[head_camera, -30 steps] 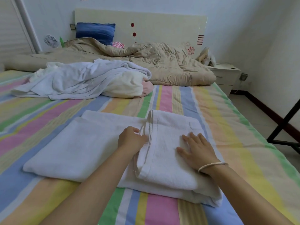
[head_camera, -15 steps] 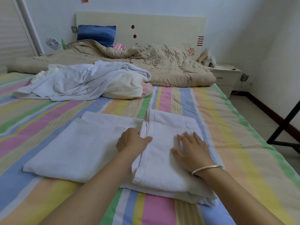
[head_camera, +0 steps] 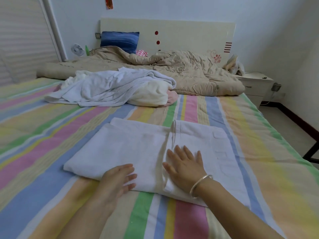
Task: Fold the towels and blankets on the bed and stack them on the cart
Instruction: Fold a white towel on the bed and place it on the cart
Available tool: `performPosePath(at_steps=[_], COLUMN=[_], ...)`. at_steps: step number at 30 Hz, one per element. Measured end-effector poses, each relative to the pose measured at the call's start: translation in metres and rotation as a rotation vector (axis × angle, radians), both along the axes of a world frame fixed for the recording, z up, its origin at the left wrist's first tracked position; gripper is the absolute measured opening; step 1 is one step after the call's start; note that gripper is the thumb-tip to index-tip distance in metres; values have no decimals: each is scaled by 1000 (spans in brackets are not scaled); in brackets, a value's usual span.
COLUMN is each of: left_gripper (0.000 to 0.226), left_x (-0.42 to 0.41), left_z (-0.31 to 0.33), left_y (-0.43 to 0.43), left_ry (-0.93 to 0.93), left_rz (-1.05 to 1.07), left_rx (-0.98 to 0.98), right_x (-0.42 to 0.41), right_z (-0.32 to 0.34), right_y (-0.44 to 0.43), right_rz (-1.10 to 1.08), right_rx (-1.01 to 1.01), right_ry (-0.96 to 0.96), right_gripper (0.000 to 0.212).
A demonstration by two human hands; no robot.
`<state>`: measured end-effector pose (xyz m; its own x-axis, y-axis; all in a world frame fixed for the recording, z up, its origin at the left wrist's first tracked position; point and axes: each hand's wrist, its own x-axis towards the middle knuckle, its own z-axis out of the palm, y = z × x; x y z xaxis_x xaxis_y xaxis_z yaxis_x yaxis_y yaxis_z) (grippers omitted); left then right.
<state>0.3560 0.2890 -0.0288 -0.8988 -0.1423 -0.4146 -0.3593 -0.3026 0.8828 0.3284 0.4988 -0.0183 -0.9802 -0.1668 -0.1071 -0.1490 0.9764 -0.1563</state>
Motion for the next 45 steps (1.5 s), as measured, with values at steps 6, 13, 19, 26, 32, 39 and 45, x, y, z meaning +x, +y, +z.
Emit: performPosePath(at_steps=[6,13,19,26,32,39,45], left_gripper=[27,44,35,70,7,59,64], left_x=[31,1,-31,-65,-35,-2,7], left_z=[-13,-12,14,50,90,25,30], left_y=[-45,-58,-37,-5,134,206,186], left_ry=[-68,30,-45,139,764,904,824], left_rz=[233,453,652,366,-53,-834,-1025], left_rx=[386,302,444,75,-697,-1379,-1229], right_x=[-15,-9,-8,-9,-5,22,2], right_z=[-21,-28,-33,-33,13,8,24], right_y=[-26,-29,-32,-22,43,174,157], right_rz=[-77,-84,-96,-111,-488,-466,-754], right_rx=[116,134,132,-65,-1981,-2004,-1461], right_ry=[-4,48,74,56,-89,-392,-266], right_gripper=[66,64,64,60,71,110,62])
